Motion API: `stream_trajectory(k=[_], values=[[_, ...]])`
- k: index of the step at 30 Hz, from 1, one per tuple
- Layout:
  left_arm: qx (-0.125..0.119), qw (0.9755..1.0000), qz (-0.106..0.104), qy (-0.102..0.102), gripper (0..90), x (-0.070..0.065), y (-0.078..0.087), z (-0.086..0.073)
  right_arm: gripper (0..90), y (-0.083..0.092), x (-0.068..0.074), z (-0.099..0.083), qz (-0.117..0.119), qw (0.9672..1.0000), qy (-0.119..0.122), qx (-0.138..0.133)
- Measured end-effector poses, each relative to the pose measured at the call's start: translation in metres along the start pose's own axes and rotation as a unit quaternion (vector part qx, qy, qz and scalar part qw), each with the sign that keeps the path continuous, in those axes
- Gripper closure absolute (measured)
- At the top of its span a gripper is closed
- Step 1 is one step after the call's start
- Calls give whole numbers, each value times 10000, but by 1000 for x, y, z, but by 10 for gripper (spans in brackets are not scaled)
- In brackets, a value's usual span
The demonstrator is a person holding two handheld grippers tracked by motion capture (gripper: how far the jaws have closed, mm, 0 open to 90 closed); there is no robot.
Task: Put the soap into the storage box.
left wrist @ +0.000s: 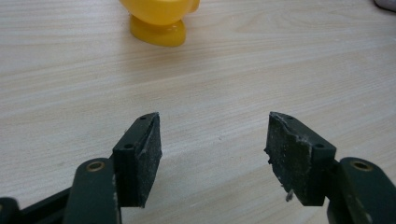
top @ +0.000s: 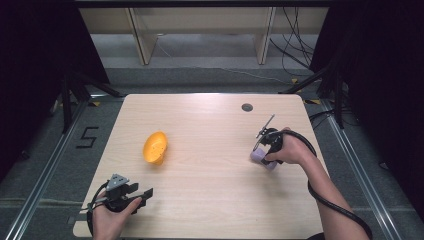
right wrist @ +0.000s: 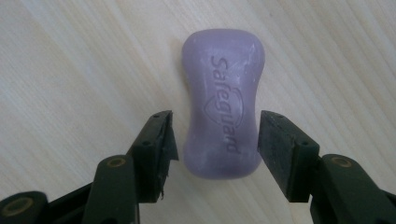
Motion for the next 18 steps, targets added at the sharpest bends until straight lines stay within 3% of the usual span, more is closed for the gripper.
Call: stream_trajectory(k=[5, 6, 11, 12, 13, 18], values=[[92, 9999, -18, -77, 350, 1, 1, 0, 457, -10, -3, 5, 59, 9997, -102, 231], [69, 10000, -21, -48, 350, 0, 1, 0, 456, -13, -5, 5, 86, 9998, -7, 193], [24, 10000, -23, 5, 350, 0, -1, -1, 453, -19, -7, 4, 130, 9995, -22, 287], [87, 10000, -31, -27, 350, 0, 0, -1, 452, -21, -9, 4, 103, 9993, 129, 323], [80, 9999, -21, -83, 350, 1, 0, -1, 451, -21, -8, 3, 97, 9991, -16, 413], [82, 9999, -43, -80, 349, 0, 0, -1, 451, -26, -7, 5, 67, 9992, -46, 394]])
Point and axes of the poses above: each handheld gripper's, and its own axes: y roughly backward along the jaws, z roughly out of its top, x roughly to its left, the point moved 5 cm from there along -y, roughly forward along the jaws, and after that the axes turned 12 degrees about -x, right-handed, at the moved point
